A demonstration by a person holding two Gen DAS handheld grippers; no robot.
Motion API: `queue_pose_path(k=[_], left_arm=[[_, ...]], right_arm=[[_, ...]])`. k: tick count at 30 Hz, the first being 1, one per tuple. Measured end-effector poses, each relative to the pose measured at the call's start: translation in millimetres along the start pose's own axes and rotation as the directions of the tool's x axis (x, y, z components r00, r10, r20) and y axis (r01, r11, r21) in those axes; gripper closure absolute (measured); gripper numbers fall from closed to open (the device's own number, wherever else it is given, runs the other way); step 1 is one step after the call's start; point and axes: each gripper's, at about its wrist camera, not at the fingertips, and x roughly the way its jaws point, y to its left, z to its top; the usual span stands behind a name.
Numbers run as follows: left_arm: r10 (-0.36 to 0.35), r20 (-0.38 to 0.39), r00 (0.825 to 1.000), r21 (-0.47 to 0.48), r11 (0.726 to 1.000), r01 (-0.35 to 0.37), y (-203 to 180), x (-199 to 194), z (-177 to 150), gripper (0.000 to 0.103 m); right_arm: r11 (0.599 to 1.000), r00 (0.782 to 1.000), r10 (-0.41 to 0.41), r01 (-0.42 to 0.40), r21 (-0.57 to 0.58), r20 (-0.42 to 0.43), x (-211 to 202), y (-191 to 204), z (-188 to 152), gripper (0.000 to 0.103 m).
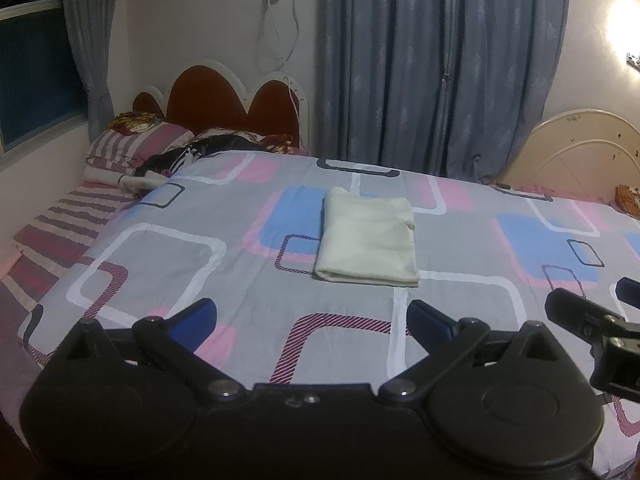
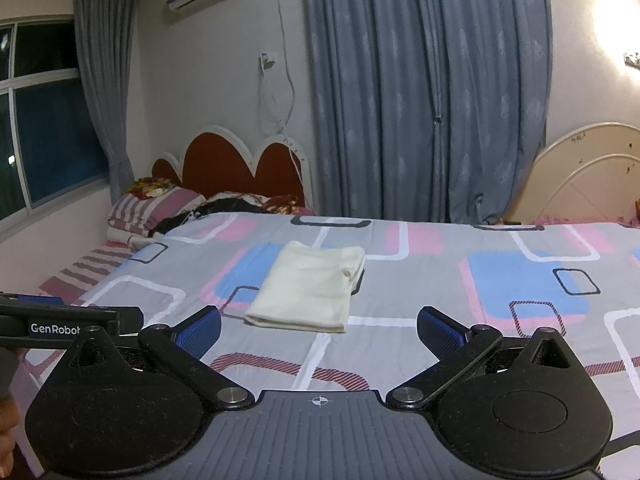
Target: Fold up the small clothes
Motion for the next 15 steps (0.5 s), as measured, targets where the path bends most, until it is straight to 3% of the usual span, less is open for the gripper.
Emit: queue_pose_path(k=[9,15], left_arm=[[-0.027,-0.011,1.000,0.023,0.999,0.028,0,12,0,0.002],[-0.023,0.036,0.999,0.049,0.999,0.021,-4,28,3,0.002]], right_arm=[[1.000,1.000,0.002,-0.002,0.003,-0.018,10,4,-2,0.000],[1.000,0.999,-0.011,0.011,0.014,-0.044,26,1,-3,0.000]])
